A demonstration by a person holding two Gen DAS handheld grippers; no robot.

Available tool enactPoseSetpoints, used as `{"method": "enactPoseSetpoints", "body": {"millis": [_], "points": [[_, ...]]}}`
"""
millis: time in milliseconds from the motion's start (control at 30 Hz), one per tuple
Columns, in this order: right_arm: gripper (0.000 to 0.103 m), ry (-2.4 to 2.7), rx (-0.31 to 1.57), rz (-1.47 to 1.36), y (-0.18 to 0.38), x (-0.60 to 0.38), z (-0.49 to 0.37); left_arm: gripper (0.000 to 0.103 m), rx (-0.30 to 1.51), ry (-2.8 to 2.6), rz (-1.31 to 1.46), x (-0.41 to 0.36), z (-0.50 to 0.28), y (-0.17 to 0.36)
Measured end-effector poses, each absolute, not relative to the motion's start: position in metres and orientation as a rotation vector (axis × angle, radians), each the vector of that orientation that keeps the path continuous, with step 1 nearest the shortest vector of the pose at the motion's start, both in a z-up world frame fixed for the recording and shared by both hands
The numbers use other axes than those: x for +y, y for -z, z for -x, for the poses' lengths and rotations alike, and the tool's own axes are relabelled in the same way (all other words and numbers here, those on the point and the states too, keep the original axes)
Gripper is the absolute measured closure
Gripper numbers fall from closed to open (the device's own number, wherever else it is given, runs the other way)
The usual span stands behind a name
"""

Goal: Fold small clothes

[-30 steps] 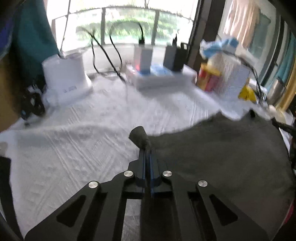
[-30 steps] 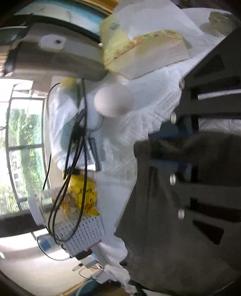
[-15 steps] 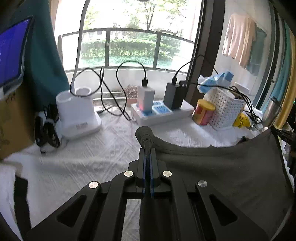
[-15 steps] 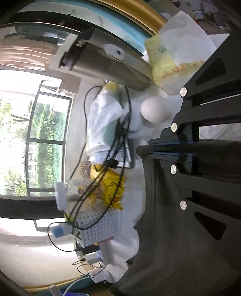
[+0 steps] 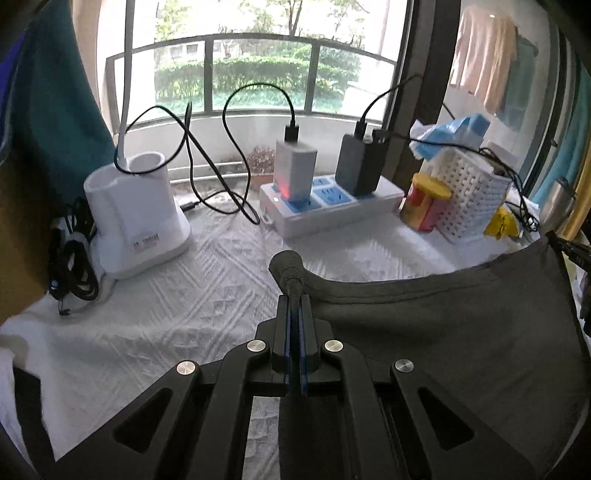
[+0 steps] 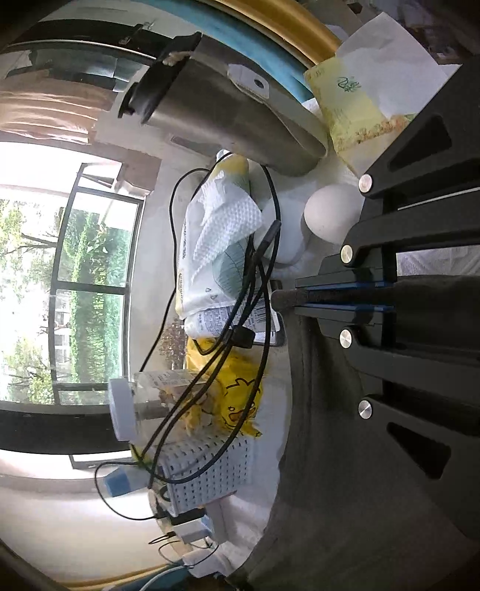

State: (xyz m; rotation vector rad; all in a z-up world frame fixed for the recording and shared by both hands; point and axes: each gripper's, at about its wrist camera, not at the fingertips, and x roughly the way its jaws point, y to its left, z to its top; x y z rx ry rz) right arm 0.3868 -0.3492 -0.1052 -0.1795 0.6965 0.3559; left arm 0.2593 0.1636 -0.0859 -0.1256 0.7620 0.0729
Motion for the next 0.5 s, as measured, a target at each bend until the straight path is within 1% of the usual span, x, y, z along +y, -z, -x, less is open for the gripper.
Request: {"method": "enactPoseSetpoints", "body": {"millis": [100,167,200,267,300,333,367,400,433,467,500], "points": [[0.097,-0.344,0.705,0.17,0.108,-0.35,-0.387,0.099,0.769,-0.081,0.102,0.161,-0.26,0.086],[0.097,-0.348,0.715,0.169,0.107,-0.349,-0.386,0.096,0.765,-0.088,0.091,0.161,-0.258,0.083],[0.097,-0.355,0.712,0.163,0.105,-0.349,-0.385,0.092,0.75,-0.097,0.088,0.16,-0.255,0.08],[0.097,-0.364,0.691,0.156,0.1,-0.348,-0.379,0.077,0.725,-0.104,0.081,0.158,-0.249,0.073],[0.097,-0.362,0.682,0.162,0.099,-0.347,-0.377,0.061,0.712,-0.108,0.076,0.158,-0.247,0.068],[0.095,-0.357,0.669,0.172,0.096,-0.346,-0.375,0.048,0.7,-0.11,0.073,0.156,-0.244,0.065],[0.093,-0.353,0.659,0.178,0.094,-0.345,-0.372,0.046,0.691,-0.108,0.072,0.155,-0.241,0.062],[0.081,-0.347,0.646,0.183,0.092,-0.345,-0.37,0.045,0.683,-0.104,0.073,0.154,-0.239,0.059],[0.059,-0.347,0.635,0.184,0.089,-0.345,-0.368,0.045,0.679,-0.105,0.074,0.152,-0.236,0.057],[0.045,-0.348,0.625,0.184,0.087,-0.345,-0.365,0.045,0.674,-0.109,0.074,0.151,-0.234,0.055],[0.02,-0.349,0.612,0.186,0.084,-0.345,-0.363,0.045,0.666,-0.11,0.077,0.15,-0.229,0.053]]}}
